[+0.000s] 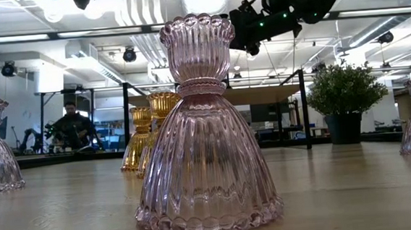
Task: Pick & Place candle stick holders
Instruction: Put the top black candle holder on the shelf, then put the black candle holder on the shelf
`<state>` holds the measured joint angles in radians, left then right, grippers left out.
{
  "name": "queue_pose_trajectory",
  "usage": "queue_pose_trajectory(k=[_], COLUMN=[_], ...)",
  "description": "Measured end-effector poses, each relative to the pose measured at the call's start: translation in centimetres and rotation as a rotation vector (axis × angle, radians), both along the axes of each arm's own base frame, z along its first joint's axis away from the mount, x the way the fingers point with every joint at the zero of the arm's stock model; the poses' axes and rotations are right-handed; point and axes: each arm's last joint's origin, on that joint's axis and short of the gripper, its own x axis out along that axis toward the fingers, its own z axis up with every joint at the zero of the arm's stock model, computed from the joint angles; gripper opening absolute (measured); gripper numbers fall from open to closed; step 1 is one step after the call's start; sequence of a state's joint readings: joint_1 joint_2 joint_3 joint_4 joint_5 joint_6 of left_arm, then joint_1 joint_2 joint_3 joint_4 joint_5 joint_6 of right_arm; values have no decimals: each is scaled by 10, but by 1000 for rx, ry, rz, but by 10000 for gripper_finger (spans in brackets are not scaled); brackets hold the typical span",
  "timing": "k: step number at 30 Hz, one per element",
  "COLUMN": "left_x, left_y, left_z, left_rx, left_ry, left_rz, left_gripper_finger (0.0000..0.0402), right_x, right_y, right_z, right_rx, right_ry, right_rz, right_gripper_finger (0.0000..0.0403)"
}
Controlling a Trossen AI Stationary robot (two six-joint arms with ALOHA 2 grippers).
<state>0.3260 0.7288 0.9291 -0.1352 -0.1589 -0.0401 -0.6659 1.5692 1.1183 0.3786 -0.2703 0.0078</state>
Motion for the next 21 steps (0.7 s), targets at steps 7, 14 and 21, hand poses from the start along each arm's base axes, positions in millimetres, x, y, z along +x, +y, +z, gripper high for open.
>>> queue_pose_trajectory(k=[7, 14, 21], left_x=[0, 0, 0], left_y=[0, 0, 0], left_z=[0, 0, 0], left_rx=[2, 2, 2], left_ry=[1, 2, 2], left_rz=[0, 0, 0], left_gripper_finger=[209, 208, 209], right_x=[0, 0, 0], right_y=[0, 0, 0], right_z=[0, 0, 0], right_rx=[1, 2, -6], right_ry=[2, 2, 5], right_rz=[0, 0, -8], right_gripper_finger=[21, 67, 114])
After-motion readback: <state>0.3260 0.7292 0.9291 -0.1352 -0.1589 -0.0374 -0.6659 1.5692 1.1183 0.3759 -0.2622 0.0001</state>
